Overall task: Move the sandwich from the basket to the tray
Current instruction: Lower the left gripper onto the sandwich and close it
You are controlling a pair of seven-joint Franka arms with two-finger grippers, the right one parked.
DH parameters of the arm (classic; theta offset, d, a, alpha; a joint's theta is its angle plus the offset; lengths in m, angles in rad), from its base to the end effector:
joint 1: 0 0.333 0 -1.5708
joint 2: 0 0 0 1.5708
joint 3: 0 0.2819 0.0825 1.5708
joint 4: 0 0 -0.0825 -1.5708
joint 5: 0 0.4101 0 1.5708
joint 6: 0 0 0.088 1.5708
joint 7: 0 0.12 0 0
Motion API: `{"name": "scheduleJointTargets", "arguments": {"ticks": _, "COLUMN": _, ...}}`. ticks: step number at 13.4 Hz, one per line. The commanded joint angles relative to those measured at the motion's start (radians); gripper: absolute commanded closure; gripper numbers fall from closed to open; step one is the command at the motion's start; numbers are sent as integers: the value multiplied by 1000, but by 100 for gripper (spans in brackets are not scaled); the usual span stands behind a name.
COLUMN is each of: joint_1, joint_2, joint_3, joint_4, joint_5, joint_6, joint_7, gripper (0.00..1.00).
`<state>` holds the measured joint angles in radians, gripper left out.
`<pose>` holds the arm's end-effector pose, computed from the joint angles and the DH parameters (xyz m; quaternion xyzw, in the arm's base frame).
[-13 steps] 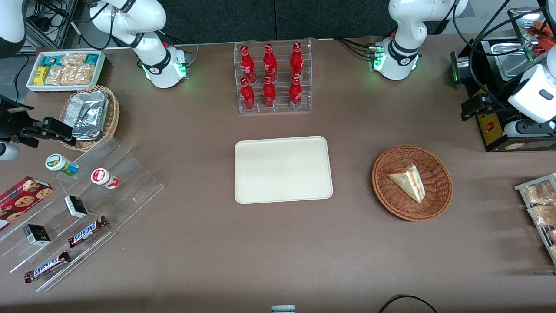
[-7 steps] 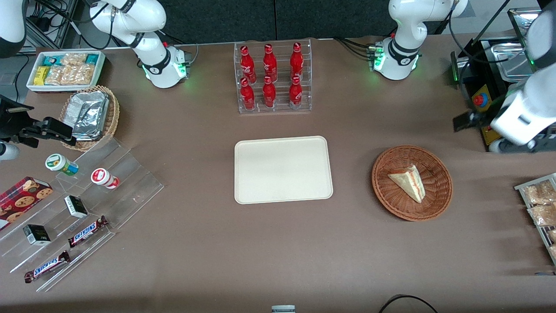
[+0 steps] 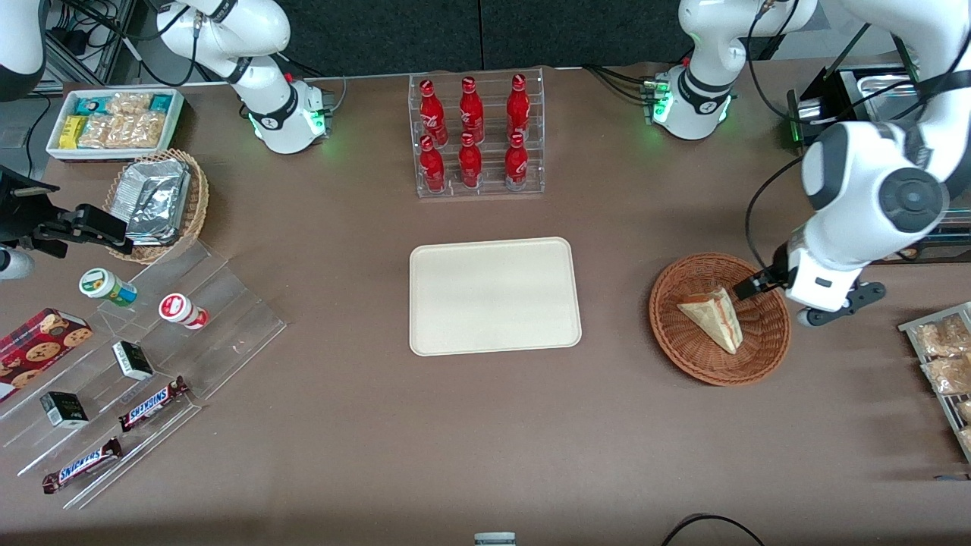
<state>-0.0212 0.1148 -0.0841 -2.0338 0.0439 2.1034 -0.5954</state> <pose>0.5824 -0.0587 0.3251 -0.9725 -0.2314 0.0162 0.0207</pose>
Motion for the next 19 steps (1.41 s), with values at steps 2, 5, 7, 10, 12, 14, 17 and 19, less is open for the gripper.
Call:
{"name": "scheduleJointTargets", "arguments": {"ticks": 2, "joint_1": -40, "joint_2": 22, "joint_3": -2, "joint_4": -107, "joint_5": 5, "joint_6": 214, "joint_7": -172, "gripper": 0}}
{"name": "scheduleJointTargets", "arguments": {"ticks": 5, "joint_1": -40, "joint_2": 58, "joint_3": 0, "joint_4": -152, "joint_5": 16, "joint_6": 306, "joint_7": -165, "gripper": 0}}
{"name": "scheduleJointTargets", "arguments": {"ticks": 7, "joint_1": -40, "joint_2": 80, "joint_3": 0, "joint_4": -155, "joint_5": 17, "joint_6": 310, "joint_7": -164, "gripper": 0}}
{"name": "scheduleJointTargets", "arguments": {"ticks": 10, "joint_1": -39, "joint_2": 94, "joint_3": 1, "joint_4": -172, "joint_5": 48, "joint_6": 310, "joint_7": -165, "gripper": 0}}
{"name": "scheduleJointTargets", "arguments": {"ticks": 12, "joint_1": -37, "joint_2": 106, "joint_3": 3, "joint_4": -177, "joint_5": 53, "joint_6": 310, "joint_7": -165, "gripper": 0}}
{"name": "scheduleJointTargets", "arguments": {"ticks": 14, "joint_1": -32, "joint_2": 114, "joint_3": 4, "joint_4": -174, "joint_5": 51, "joint_6": 310, "joint_7": -165, "gripper": 16}}
{"name": "scheduleJointTargets", "arguments": {"ticks": 17, "joint_1": -32, "joint_2": 138, "joint_3": 6, "joint_4": -174, "joint_5": 51, "joint_6": 331, "joint_7": -173, "gripper": 66}}
{"name": "scheduleJointTargets", "arguments": {"ticks": 19, "joint_1": -31, "joint_2": 141, "joint_3": 6, "joint_4": -172, "joint_5": 51, "joint_6": 336, "joint_7": -173, "gripper": 100}}
